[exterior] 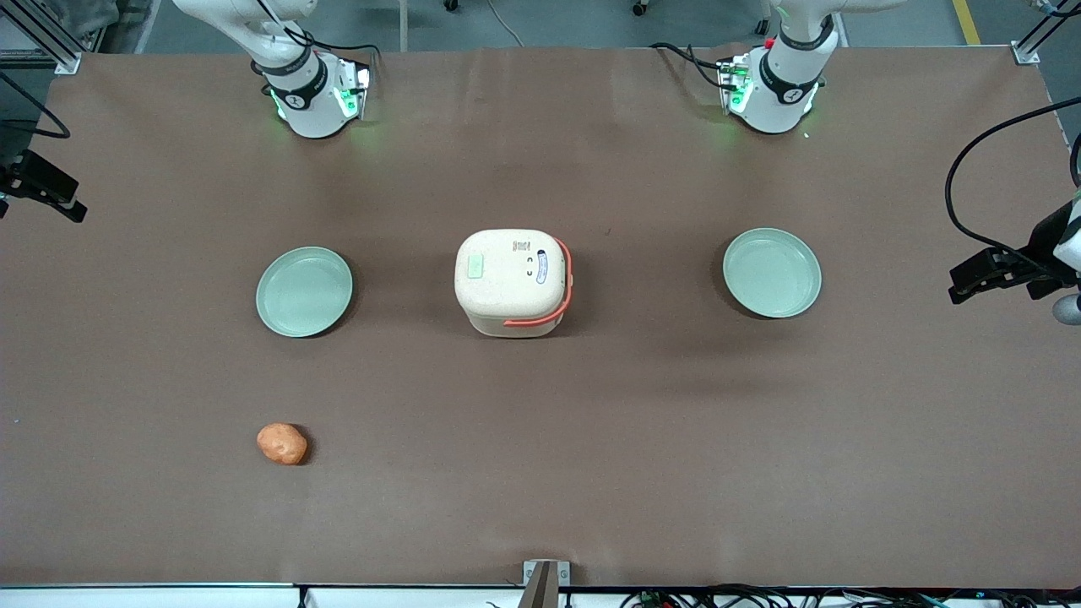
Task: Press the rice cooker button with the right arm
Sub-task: 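Move the right gripper over the white rice cooker's lid button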
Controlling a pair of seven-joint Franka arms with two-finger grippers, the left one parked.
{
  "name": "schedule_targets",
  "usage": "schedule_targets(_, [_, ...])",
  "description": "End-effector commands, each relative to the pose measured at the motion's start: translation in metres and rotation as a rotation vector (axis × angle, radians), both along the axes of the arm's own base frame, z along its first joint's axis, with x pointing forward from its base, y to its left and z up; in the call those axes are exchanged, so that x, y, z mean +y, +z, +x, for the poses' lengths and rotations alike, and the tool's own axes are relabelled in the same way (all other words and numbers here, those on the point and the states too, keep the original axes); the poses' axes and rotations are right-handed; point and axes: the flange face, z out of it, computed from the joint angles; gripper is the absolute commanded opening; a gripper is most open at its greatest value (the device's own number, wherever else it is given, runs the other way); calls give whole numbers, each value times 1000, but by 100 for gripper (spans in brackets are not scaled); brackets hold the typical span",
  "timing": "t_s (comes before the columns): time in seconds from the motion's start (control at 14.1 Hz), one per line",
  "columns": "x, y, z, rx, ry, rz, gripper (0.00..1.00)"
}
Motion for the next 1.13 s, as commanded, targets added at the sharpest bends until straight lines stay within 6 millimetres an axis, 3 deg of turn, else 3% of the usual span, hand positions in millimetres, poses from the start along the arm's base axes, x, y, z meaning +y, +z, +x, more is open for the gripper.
schedule_targets(0.0, [1, -1, -10, 6, -10, 3, 100])
schedule_targets(0.28, [3, -4, -5, 8, -8, 4, 100])
schedule_targets(0.35, [6, -4, -4, 5, -2, 2, 95])
schedule_targets(0.42, [11, -6, -3, 14, 7, 2, 78])
schedule_targets(0.57, [42, -22, 6, 50, 62, 4, 29])
schedule_targets(0.64, [60, -31, 10, 75, 95, 3, 12])
schedule_targets(0.71, [82, -40, 12, 101, 135, 6, 2])
schedule_targets(0.92, [143, -70, 21, 159, 179, 119, 0])
schedule_targets(1.06, [194, -84, 21, 176, 168, 124, 0])
